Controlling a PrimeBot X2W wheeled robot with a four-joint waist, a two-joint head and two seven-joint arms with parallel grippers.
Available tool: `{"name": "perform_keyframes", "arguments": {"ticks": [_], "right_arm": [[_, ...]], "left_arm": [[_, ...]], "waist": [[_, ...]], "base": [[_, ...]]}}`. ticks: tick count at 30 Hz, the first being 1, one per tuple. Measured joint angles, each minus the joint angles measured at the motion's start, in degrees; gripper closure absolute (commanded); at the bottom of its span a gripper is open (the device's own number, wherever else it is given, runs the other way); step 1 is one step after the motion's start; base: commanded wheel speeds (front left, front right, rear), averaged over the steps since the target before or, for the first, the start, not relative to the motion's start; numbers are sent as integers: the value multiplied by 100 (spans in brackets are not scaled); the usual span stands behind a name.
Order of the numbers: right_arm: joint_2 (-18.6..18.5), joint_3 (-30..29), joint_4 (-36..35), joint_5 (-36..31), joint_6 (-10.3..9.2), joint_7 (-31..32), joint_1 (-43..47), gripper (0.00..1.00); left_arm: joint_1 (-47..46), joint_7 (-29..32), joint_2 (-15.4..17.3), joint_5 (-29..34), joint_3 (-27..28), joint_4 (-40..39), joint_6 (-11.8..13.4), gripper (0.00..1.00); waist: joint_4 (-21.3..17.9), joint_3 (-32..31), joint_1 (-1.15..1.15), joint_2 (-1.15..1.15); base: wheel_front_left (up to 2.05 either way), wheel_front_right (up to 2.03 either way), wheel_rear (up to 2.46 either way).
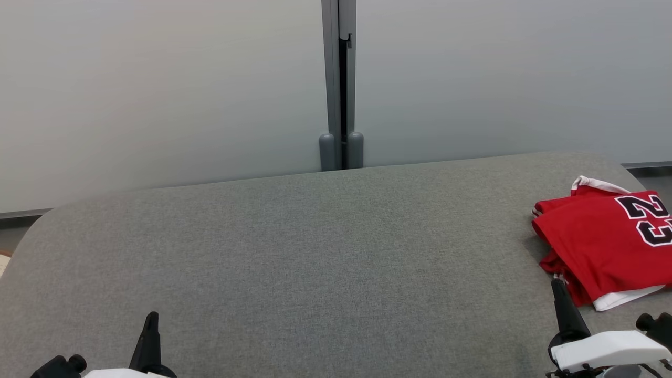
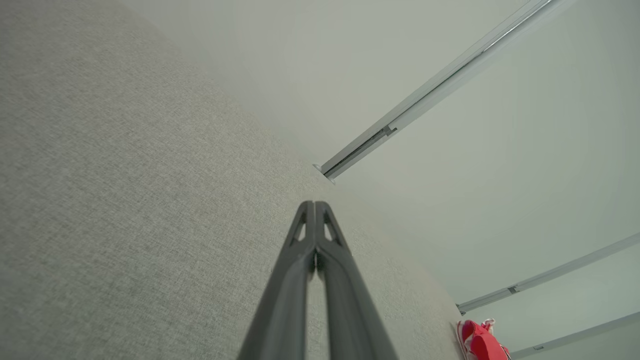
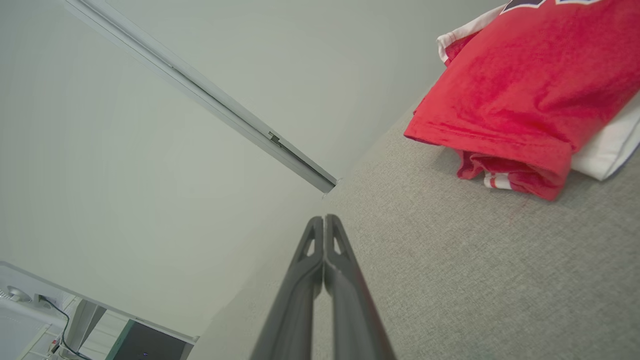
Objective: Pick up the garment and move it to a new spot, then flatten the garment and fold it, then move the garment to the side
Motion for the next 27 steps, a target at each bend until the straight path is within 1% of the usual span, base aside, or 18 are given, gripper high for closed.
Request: {"name": "perform_keyframes", "arguments": {"ticks": [27], "right_arm": [[174,-419,-243,1388,0,332,-133,100]], "left_arm": [[-440,413,-143,-1371,304,7,-240,100]], "waist": [[65,232,0,0]], "base": [[0,0,0]]}}
